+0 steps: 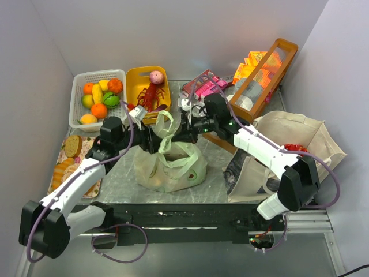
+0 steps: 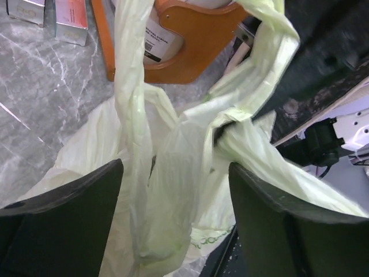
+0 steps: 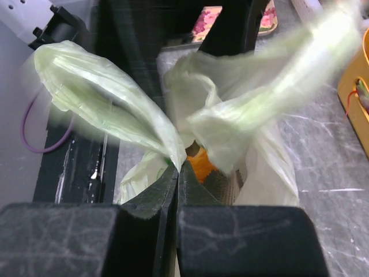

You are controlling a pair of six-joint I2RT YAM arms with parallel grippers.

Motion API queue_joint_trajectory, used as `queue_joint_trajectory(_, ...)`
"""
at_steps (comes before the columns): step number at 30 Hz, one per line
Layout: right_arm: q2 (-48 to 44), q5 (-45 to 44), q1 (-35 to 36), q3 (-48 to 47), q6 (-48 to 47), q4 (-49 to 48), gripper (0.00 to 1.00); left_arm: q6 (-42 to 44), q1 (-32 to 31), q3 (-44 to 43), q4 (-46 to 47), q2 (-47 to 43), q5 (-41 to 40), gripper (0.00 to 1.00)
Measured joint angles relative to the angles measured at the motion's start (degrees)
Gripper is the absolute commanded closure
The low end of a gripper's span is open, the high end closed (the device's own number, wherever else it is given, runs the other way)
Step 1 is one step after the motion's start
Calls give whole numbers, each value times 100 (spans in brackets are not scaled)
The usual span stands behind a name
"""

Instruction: Place the mixed food into the grocery bags and tie them

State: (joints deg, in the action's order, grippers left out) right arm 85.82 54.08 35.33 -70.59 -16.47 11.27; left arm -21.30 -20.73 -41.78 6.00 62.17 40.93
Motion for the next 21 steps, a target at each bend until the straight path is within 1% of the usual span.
queue_joint_trajectory(5,236,70,-72,-308,96,26,100,-17,-11,170,-11,-306,-52,13)
queue_joint_trajectory(11,511,138,-74,-601,221,179,100,-11,-39,236,-201,-498,-354,8)
queue_joint_trajectory(12,546,155,-74,-643,247,190,100,-7,-52,245,-251,-544,-398,4)
queue_joint_trajectory(15,605,162,-76,-697,367,195,100,42,-111,247,-435,-737,-643,4)
queue_joint_trajectory(21,756,98,-81,-979,656,304,100,59,-205,323,-501,-1040,-894,4)
